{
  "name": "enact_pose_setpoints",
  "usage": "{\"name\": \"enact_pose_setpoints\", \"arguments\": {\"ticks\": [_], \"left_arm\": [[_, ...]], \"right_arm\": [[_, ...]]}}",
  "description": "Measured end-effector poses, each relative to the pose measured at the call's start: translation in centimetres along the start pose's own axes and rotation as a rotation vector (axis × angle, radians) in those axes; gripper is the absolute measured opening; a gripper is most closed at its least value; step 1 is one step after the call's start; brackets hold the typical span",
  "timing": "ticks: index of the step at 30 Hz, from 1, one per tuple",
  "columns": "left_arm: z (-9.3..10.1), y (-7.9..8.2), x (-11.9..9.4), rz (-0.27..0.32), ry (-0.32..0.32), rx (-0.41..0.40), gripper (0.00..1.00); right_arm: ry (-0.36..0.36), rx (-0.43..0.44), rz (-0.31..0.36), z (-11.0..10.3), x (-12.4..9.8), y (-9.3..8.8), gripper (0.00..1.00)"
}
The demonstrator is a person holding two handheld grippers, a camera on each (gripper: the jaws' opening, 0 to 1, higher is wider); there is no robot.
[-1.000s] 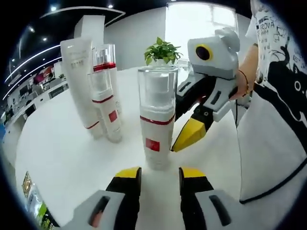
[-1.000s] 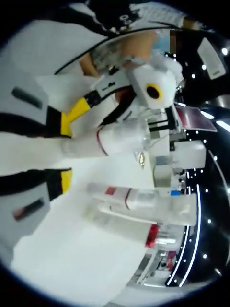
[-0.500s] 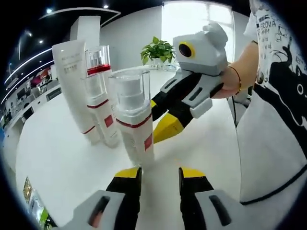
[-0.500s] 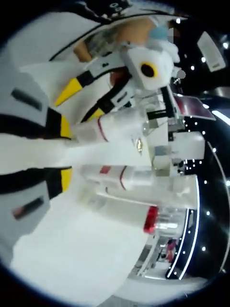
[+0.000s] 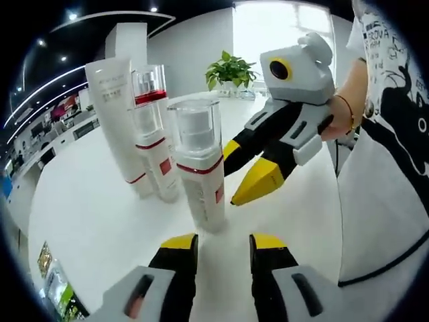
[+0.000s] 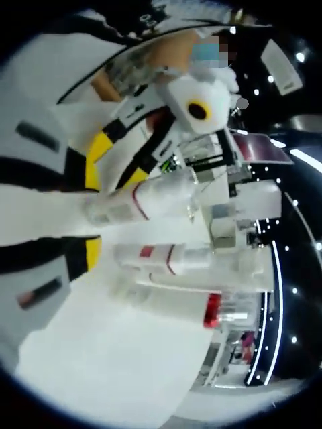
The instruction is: Arrange the skincare products in the storage area until every visible bottle or jar stands upright without overlapping.
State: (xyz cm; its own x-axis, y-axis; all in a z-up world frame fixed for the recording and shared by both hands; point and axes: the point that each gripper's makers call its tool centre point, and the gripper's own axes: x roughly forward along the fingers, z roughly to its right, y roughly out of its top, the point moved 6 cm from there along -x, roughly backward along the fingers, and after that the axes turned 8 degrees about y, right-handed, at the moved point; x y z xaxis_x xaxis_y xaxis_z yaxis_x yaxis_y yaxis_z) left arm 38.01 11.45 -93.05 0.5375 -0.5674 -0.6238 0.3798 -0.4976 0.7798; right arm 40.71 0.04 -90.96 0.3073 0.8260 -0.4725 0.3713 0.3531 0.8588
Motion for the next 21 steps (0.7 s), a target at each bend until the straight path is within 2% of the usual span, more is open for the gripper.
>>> {"name": "enact_pose_setpoints", "arguments": {"ticks": [5,10,13,21], "left_arm": [[-0.2,-0.5,-0.8,-0.005,0.046,-0.005,0.31],[-0.3,-0.8,-1.9,0.005,0.092,-0.034,0.31],[-0.3,-1.2,-2.5,0.009,0.127,-0.051,0.31],[-0.4,-1.8,-3.4,0.035,0.162,-0.098,0.3]], "right_arm": [[-0.028,-0.008,0.012,-0.4,0.8,0.3,0.26],[-0.065,-0.014,0.008,0.1,1.5,0.3,0.27],[-0.063,-0.011,0.01,0.1,1.8,0.3,0.25],[-0.042,-0.032,-0.004,-0.2,2.3,0.3,0.22]]}}
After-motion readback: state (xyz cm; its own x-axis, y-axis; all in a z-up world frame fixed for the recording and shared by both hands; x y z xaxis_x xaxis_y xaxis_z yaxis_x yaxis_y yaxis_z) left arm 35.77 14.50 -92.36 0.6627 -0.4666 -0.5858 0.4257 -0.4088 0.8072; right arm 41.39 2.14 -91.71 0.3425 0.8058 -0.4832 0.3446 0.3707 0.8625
